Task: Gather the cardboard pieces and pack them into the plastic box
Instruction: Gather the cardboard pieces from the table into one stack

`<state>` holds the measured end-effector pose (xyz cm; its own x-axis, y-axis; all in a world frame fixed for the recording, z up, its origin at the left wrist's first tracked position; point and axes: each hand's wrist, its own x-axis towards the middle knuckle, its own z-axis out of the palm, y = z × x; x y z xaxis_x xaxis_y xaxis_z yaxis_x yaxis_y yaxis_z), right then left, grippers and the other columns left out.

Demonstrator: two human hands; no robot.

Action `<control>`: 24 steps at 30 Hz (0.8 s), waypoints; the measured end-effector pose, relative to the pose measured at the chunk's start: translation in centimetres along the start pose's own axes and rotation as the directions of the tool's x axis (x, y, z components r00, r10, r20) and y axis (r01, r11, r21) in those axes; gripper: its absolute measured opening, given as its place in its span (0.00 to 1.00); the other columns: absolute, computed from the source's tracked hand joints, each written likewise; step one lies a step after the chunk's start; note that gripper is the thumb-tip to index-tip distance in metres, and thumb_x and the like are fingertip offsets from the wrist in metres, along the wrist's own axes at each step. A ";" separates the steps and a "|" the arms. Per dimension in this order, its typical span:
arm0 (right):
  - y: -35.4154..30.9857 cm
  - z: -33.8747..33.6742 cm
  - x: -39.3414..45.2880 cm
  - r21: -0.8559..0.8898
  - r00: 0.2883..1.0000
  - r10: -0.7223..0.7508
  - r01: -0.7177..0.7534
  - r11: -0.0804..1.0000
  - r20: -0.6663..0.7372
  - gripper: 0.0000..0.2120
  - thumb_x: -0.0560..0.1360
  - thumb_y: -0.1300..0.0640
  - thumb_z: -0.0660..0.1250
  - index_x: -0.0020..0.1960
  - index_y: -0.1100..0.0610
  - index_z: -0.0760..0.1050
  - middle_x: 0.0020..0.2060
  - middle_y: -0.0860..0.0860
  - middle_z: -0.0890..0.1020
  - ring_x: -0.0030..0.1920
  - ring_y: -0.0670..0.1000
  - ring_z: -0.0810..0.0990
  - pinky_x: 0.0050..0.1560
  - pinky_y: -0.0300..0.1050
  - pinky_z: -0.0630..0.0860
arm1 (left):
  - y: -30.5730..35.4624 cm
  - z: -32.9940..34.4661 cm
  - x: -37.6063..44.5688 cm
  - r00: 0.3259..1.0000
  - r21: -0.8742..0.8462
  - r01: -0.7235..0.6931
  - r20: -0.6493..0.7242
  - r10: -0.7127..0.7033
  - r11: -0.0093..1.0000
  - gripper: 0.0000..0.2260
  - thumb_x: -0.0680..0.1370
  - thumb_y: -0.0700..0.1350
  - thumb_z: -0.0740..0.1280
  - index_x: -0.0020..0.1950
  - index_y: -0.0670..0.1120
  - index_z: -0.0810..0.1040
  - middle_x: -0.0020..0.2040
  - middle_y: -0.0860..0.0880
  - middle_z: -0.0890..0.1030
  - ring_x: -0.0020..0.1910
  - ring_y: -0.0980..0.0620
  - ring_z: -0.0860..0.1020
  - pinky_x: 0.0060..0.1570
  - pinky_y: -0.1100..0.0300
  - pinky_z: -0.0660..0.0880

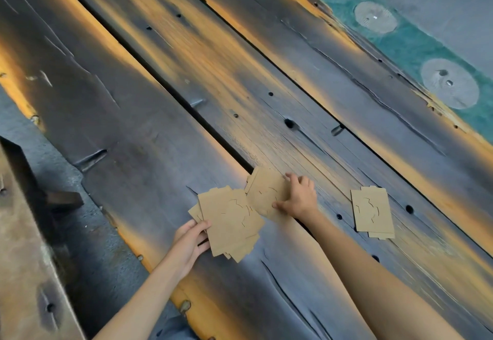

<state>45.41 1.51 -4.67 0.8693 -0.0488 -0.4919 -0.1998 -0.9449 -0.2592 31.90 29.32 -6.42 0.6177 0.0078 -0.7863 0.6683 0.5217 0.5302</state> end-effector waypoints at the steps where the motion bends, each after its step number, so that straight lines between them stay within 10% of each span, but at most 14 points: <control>1: 0.3 -0.3 -0.5 0.014 1.000 0.000 0.000 1.000 -0.011 0.43 0.66 0.44 0.81 0.74 0.49 0.65 0.62 0.53 0.69 0.65 0.56 0.66 0.64 0.50 0.68 | 0.1 0.2 0.0 1.000 0.003 0.003 0.001 -0.003 1.000 0.11 0.81 0.38 0.67 0.63 0.42 0.81 0.58 0.42 0.87 0.56 0.44 0.86 0.45 0.52 0.85; 11: 0.6 -4.5 -11.3 0.375 0.892 -0.019 0.210 0.903 -0.452 0.17 0.78 0.61 0.71 0.65 0.46 0.81 0.43 0.44 0.77 0.45 0.46 0.79 0.42 0.30 0.68 | 1.2 5.2 -1.3 0.993 0.117 -0.002 0.116 -0.011 0.993 0.11 0.82 0.37 0.65 0.63 0.41 0.80 0.58 0.42 0.87 0.57 0.43 0.85 0.56 0.44 0.82; 16: -1.9 -2.4 -16.9 0.185 0.832 -0.218 0.354 0.917 -0.510 0.30 0.78 0.67 0.67 0.75 0.45 0.72 0.63 0.54 0.77 0.61 0.52 0.74 0.60 0.46 0.72 | 0.7 7.8 -2.7 0.971 0.052 0.029 0.237 -0.041 0.998 0.09 0.80 0.36 0.67 0.60 0.39 0.80 0.58 0.38 0.86 0.55 0.43 0.86 0.49 0.48 0.84; 24: -3.0 0.5 -21.7 0.062 0.917 -0.204 0.239 0.969 -0.343 0.28 0.81 0.40 0.55 0.80 0.33 0.53 0.81 0.55 0.57 0.80 0.60 0.51 0.71 0.62 0.58 | -1.2 9.9 -5.5 0.875 -0.124 0.114 0.482 -0.041 0.986 0.15 0.77 0.36 0.65 0.64 0.42 0.79 0.56 0.40 0.86 0.52 0.43 0.85 0.53 0.47 0.83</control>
<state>26.87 5.62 6.36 0.9928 0.0375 -0.1134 -0.0136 -0.9074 -0.4200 31.79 20.21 0.45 0.7131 -0.4255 -0.5572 0.6778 0.6213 0.3931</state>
